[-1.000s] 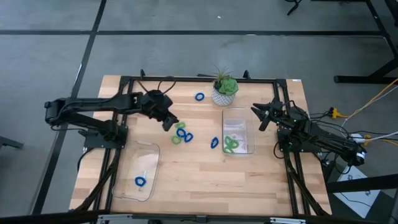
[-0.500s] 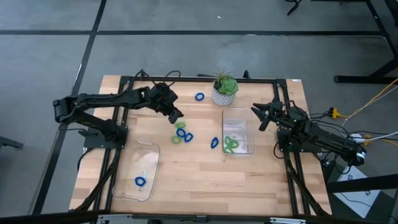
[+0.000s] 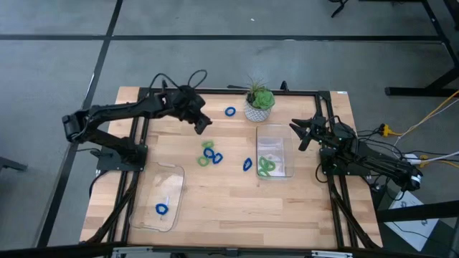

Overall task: Sort spring keychains
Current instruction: Put the green spring keychain into the top transparent bin

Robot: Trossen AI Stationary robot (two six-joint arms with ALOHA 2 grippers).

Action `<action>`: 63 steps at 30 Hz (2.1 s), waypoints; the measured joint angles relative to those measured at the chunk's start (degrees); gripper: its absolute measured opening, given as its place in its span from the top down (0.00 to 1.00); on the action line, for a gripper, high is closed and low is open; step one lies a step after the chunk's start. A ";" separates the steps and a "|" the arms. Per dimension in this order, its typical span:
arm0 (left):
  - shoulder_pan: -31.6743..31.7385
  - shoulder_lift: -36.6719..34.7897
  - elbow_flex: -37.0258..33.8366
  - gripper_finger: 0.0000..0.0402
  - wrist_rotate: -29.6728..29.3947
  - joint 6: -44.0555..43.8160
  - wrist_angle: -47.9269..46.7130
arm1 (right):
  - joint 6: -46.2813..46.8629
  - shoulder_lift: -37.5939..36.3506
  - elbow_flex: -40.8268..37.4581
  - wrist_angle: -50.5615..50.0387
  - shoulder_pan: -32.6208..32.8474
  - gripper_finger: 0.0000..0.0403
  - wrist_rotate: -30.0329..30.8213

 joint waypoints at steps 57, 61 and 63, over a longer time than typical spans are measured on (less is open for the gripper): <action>-9.48 22.55 11.24 0.72 -10.90 15.52 -20.15 | -0.02 0.02 0.00 0.00 0.02 0.69 0.00; -11.26 25.32 11.24 0.72 -11.26 17.11 -19.84 | -0.02 0.02 0.00 0.00 0.02 0.69 0.00; -11.96 27.17 11.24 0.72 -12.86 17.76 -19.71 | -0.02 0.02 0.00 0.00 0.02 0.69 0.00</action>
